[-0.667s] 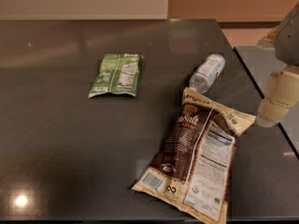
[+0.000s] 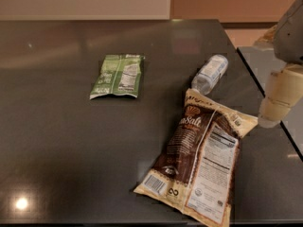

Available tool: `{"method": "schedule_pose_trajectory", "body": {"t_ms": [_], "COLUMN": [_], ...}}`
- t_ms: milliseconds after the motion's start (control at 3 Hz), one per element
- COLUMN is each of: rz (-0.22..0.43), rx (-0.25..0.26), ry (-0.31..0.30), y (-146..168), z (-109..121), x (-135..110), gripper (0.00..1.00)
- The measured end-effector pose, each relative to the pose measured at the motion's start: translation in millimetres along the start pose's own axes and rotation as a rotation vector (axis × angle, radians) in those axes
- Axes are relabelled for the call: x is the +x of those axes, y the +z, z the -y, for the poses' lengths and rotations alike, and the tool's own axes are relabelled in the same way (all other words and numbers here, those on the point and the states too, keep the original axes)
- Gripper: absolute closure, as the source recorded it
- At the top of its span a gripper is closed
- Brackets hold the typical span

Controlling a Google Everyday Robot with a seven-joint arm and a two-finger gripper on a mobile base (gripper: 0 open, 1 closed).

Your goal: Pick brown chip bag

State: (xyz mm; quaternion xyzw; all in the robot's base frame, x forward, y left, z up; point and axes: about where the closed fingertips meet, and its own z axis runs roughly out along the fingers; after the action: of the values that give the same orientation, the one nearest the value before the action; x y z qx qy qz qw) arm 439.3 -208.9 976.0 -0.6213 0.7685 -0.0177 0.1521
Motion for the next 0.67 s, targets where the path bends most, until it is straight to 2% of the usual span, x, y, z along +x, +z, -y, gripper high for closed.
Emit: {"method": "schedule_pose_trajectory", "body": {"t_ms": [667], "rz": [0.076], "rx": [-0.138], "ry": [-0.167], "y": [33.6], "z": [-20.6], "x": [-29.0], "gripper": [0.00]}}
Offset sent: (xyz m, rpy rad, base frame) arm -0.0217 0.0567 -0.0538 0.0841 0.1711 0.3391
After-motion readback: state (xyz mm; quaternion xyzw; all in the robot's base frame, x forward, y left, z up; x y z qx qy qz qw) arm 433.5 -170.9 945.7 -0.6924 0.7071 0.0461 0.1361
